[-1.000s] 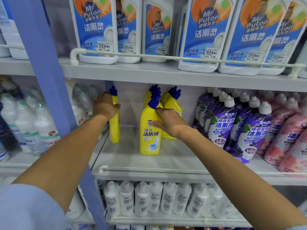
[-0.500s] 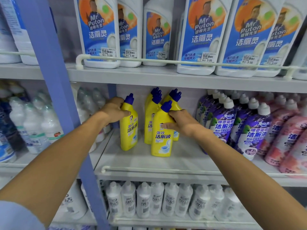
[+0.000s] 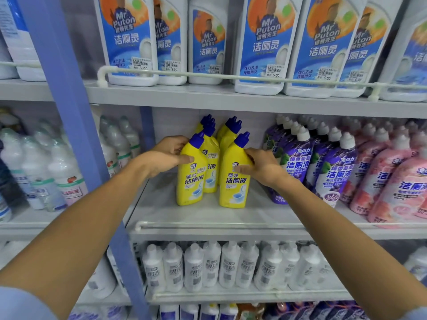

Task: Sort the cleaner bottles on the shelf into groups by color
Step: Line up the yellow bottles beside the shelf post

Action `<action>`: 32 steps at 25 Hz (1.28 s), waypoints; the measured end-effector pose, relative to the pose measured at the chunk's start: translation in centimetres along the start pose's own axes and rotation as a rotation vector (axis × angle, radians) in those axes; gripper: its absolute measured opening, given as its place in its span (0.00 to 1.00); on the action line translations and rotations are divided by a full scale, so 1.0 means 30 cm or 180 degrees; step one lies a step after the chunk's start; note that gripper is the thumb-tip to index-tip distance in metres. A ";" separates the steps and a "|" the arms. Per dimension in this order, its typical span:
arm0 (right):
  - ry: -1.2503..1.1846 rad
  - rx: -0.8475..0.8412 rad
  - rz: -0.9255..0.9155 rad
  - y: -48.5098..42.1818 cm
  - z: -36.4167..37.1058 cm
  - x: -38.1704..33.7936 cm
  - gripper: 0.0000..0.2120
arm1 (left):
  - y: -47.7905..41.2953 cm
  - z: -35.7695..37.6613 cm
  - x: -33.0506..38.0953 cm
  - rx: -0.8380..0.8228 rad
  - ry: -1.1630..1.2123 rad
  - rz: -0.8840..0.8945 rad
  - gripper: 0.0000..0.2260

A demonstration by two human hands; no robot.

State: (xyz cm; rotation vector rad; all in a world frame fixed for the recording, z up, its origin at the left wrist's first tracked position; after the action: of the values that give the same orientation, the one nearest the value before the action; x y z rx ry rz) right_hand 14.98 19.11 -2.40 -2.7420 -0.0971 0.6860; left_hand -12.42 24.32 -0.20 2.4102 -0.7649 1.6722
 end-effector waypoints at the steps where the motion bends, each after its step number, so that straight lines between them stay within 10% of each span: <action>1: -0.0040 -0.0006 0.0046 0.008 0.010 0.010 0.24 | -0.001 0.009 0.003 -0.0003 0.0044 0.0002 0.19; 12: -0.0791 0.0024 0.0465 0.059 0.119 0.122 0.27 | -0.014 0.049 -0.108 0.0378 0.0297 -0.0175 0.29; 32: -0.0296 0.0002 0.0348 -0.130 0.146 0.192 0.25 | -0.074 0.078 -0.206 0.0436 0.0386 -0.0304 0.15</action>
State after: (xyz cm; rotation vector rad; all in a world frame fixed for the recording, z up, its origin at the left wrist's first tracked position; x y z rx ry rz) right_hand 18.06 24.86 -7.42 -2.7306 0.0325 0.8428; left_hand -11.08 27.49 -6.26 2.3628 -0.5258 1.8683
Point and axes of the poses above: each hand's wrist, its own y-axis away from the middle knuckle, its own z-axis out of the palm, x = y × z, the point moved 4 cm from there along -y, towards the middle knuckle, and after that the axes turned 2 degrees about x, right-handed, at the moved point
